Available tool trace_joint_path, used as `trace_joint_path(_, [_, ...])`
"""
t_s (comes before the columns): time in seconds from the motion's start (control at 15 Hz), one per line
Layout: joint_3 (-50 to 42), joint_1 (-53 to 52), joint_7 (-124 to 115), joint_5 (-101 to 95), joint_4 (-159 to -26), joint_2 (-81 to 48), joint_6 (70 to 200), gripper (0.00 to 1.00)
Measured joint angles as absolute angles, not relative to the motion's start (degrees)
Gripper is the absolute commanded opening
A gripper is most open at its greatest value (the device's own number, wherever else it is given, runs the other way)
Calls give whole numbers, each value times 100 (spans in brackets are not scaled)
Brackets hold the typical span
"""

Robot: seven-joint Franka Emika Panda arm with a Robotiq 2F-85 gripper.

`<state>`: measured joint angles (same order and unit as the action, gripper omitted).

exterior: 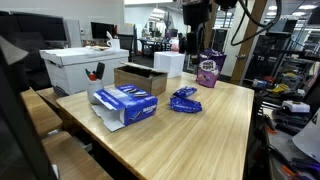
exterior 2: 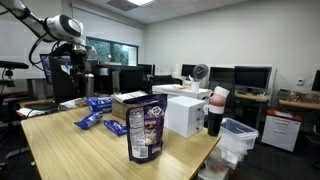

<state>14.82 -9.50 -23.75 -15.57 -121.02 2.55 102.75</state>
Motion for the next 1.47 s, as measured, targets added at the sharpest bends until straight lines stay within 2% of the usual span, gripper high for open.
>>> trace_joint_path(0.8, [1498,-1556,-2174,-1763,-11442,-593,10574,100])
trace_joint_path(1.47, [1506,-1702,-2063,-1835,-11422,-726,10970,100])
